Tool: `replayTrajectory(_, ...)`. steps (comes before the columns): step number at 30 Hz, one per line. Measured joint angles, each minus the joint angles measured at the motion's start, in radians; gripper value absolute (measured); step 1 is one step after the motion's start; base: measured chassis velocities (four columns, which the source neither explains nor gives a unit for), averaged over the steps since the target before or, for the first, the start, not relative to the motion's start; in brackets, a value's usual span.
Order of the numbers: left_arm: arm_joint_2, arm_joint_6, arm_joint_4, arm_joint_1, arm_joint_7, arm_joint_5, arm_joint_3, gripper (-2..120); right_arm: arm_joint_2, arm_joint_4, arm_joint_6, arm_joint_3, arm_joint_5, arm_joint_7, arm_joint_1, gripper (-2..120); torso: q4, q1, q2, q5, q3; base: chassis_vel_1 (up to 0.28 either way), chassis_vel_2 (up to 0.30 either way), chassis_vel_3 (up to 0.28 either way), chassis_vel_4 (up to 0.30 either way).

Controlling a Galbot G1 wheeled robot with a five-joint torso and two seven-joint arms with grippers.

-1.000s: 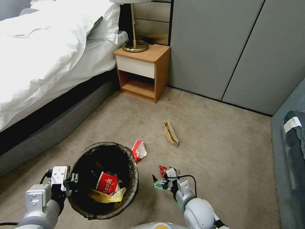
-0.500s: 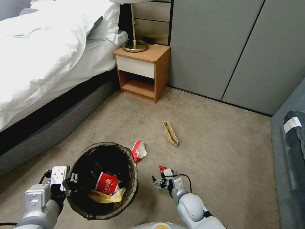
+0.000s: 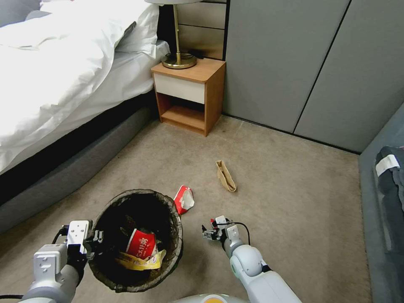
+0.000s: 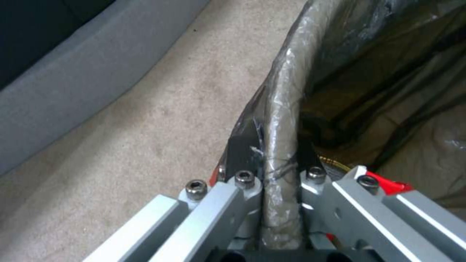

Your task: Pick up the trash bin, then pick up the garbage from the floor and place it into the trash bin.

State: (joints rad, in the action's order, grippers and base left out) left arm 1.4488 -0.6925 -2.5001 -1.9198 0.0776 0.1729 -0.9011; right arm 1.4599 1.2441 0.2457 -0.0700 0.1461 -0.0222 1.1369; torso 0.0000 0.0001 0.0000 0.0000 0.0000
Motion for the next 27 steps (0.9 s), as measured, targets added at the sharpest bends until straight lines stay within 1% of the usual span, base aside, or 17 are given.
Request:
replayTrajectory(10, -0.006, 0.0, 0.0, 0.002, 0.001, 0.0, 0.001, 1, 0.012, -0.055, -0.017, -0.011, -0.004, -0.001, -0.009, 100, 0.0, 0.0, 0.0, 0.0, 0.0, 0.0, 0.0, 0.0, 0.0)
replayTrajectory(13, -0.006, 0.0, 0.0, 0.003, 0.002, 0.0, 0.001, 1, 0.014, -0.063, -0.02, -0.013, -0.006, -0.001, -0.01, 96, 0.0, 0.0, 0.0, 0.0, 0.0, 0.0, 0.0, 0.0, 0.0)
replayTrajectory(15, -0.007, 0.0, 0.0, 0.003, 0.002, 0.0, 0.001, 1, 0.018, -0.075, -0.027, -0.014, -0.013, -0.003, -0.011, 89, 0.0, 0.0, 0.0, 0.0, 0.0, 0.0, 0.0, 0.0, 0.0)
replayTrajectory(16, -0.007, 0.0, 0.0, 0.003, 0.002, 0.0, 0.001, 1, 0.018, -0.075, -0.027, -0.014, -0.013, -0.003, -0.011, 89, 0.0, 0.0, 0.0, 0.0, 0.0, 0.0, 0.0, 0.0, 0.0)
replayTrajectory(19, -0.008, 0.0, 0.0, 0.003, 0.002, 0.0, 0.001, 1, 0.021, -0.079, -0.029, -0.016, -0.016, -0.004, -0.011, 75, 0.0, 0.0, 0.0, 0.0, 0.0, 0.0, 0.0, 0.0, 0.0)
replayTrajectory(20, -0.008, 0.0, 0.0, 0.003, 0.002, 0.0, 0.001, 1, 0.021, -0.079, -0.029, -0.016, -0.016, -0.004, -0.011, 75, 0.0, 0.0, 0.0, 0.0, 0.0, 0.0, 0.0, 0.0, 0.0)
replayTrajectory(22, -0.009, 0.0, 0.0, 0.004, 0.002, 0.0, 0.001, 1, 0.024, -0.086, -0.03, -0.018, -0.017, -0.004, -0.011, 63, 0.0, 0.0, 0.0, 0.0, 0.0, 0.0, 0.0, 0.0, 0.0)
replayTrajectory(23, -0.009, 0.0, 0.0, 0.004, 0.002, 0.0, 0.001, 1, 0.024, -0.086, -0.03, -0.018, -0.017, -0.004, -0.011, 63, 0.0, 0.0, 0.0, 0.0, 0.0, 0.0, 0.0, 0.0, 0.0)
replayTrajectory(26, -0.011, 0.0, 0.0, 0.005, 0.002, 0.001, 0.001, 1, 0.026, -0.093, -0.033, -0.022, -0.019, -0.004, -0.013, 48, -0.0002, 0.0, 0.0, -0.0002, 0.0, 0.0, 0.0, 0.0, 0.0)
replayTrajectory(27, -0.012, 0.0, 0.0, 0.005, 0.002, 0.001, 0.001, 1, 0.026, -0.094, -0.033, -0.022, -0.019, -0.004, -0.013, 46, -0.0002, 0.0, 0.0, -0.0002, 0.0, 0.0, 0.0, 0.0, 0.0)
